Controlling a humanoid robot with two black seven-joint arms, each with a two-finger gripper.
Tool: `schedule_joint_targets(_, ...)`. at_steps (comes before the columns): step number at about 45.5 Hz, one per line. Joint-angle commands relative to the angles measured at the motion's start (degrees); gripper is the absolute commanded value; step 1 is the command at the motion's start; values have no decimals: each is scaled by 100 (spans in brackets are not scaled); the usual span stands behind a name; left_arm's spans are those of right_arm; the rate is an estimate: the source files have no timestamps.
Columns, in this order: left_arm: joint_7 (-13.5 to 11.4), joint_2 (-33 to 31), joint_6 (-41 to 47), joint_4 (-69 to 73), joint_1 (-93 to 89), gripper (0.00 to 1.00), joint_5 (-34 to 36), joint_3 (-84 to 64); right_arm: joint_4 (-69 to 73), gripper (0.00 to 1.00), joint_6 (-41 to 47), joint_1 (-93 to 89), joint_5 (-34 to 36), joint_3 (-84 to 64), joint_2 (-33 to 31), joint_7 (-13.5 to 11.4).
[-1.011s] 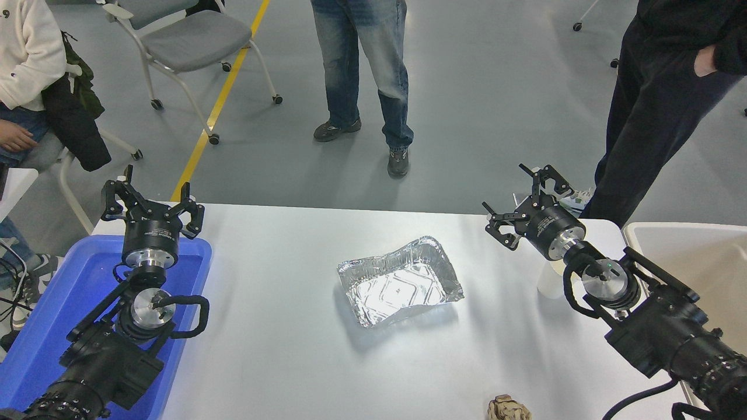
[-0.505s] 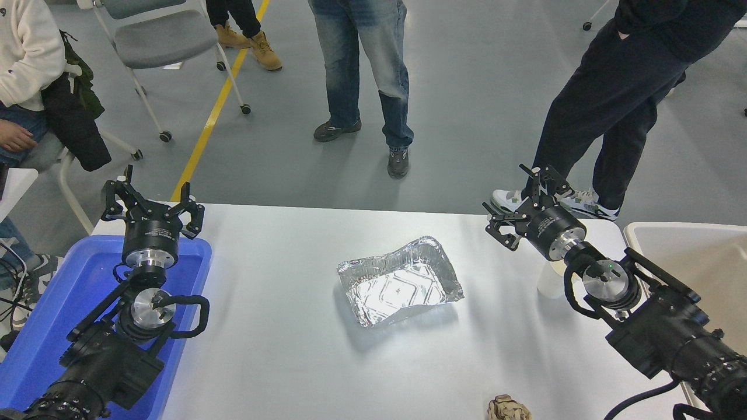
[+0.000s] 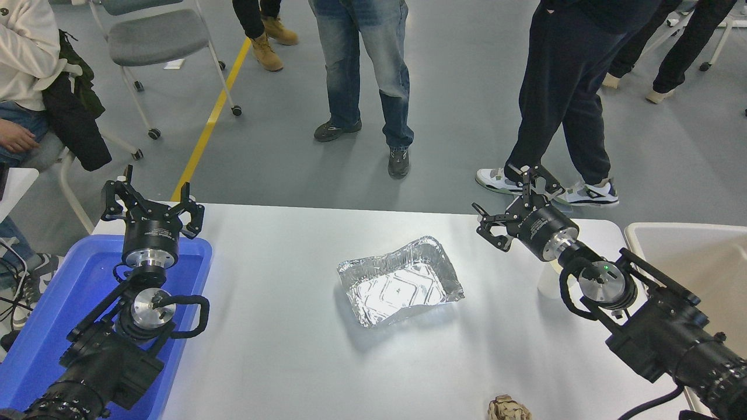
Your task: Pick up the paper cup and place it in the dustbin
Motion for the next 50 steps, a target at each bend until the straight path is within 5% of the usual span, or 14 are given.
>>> schedule_joint_targets(1, 0, 0, 0, -2, 0, 99, 0, 0, 695, 100, -345, 294, -349, -841, -716, -33)
schedule_joint_targets(29, 0, 8, 0, -2, 0, 99, 0, 0, 2680, 100, -336, 4459, -341, -6773, -3564, -24)
schedule_joint_targets(41, 0, 0, 0, -2, 0, 99, 0, 0, 3383, 100, -240, 6885, -762, -9401, -3521, -24)
schedule_joint_targets(50, 0, 8, 0, -2, 0, 99, 0, 0, 4061, 100, -38, 8652, -877, -11099, -2528, 2)
